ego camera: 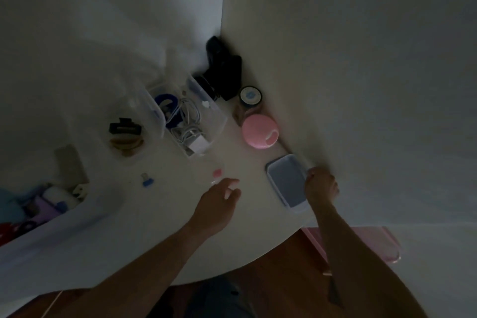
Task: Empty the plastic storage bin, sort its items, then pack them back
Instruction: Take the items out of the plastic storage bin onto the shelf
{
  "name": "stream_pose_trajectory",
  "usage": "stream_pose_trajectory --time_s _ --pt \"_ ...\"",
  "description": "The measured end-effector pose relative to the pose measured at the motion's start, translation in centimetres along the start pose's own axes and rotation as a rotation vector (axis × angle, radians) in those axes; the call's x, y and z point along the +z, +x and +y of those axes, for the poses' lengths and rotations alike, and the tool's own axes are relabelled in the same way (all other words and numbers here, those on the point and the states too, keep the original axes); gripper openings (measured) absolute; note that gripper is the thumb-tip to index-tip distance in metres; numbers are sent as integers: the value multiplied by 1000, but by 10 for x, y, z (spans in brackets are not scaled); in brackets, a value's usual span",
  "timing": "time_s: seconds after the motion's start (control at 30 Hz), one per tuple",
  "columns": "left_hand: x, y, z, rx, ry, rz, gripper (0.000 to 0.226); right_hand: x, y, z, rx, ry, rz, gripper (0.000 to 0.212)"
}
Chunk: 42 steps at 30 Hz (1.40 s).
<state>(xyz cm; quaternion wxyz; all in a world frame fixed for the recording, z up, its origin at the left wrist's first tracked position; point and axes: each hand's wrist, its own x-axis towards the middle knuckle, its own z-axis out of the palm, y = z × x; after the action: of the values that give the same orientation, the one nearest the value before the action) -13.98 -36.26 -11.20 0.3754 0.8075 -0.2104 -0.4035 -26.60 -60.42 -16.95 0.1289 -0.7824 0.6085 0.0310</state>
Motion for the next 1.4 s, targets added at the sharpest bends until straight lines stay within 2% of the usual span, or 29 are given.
stream_pose_trajectory --time_s 0.07,0.17,0.23,0.3,0.37,0.43,0.53,0.63,0.77,0.83,0.97,1.1,1.2,1.3,1.4 --pt "0 4 5 -2 1 -7 36 2 2 -1 8 -1 -26 27" --pt "-11 1 8 -18 -34 46 36 -4 -12 -14 -39 52 54 38" --pt "-27 -14 10 27 -59 126 31 -14 -41 -42 -231 178 125 36" --pt "-55 -36 3 107 -142 235 25 -28 -85 -86 -503 402 135 34" --pt "-91 -64 -2 137 -171 309 19 -48 -136 -137 -721 593 64 32" --pt "-133 -93 -13 177 -116 397 24 -66 -188 -185 -872 702 -58 32" --pt "-194 -135 -47 202 -24 561 26 -74 -258 -245 -1076 706 -194 32" --pt "-245 -173 -93 136 19 669 25 -59 -310 -290 -1210 631 -337 35" --pt "-304 -213 -172 -90 3 784 28 -22 -351 -344 -1217 397 -528 41" --pt "-331 -227 -214 -217 69 797 37 -1 -368 -377 -1162 303 -648 42" --pt "-378 -225 -266 -455 247 659 68 56 -387 -446 -1031 58 -856 61" --pt "-400 -194 -293 -492 387 503 89 115 -396 -491 -1011 -164 -869 91" --pt "-403 -170 -315 -494 316 416 100 145 -403 -500 -1054 -261 -839 106" --pt "-401 -160 -328 -502 275 315 125 163 -406 -498 -1127 -276 -690 96" --pt "-397 -157 -334 -497 328 284 136 171 -400 -498 -1023 -152 -742 76"
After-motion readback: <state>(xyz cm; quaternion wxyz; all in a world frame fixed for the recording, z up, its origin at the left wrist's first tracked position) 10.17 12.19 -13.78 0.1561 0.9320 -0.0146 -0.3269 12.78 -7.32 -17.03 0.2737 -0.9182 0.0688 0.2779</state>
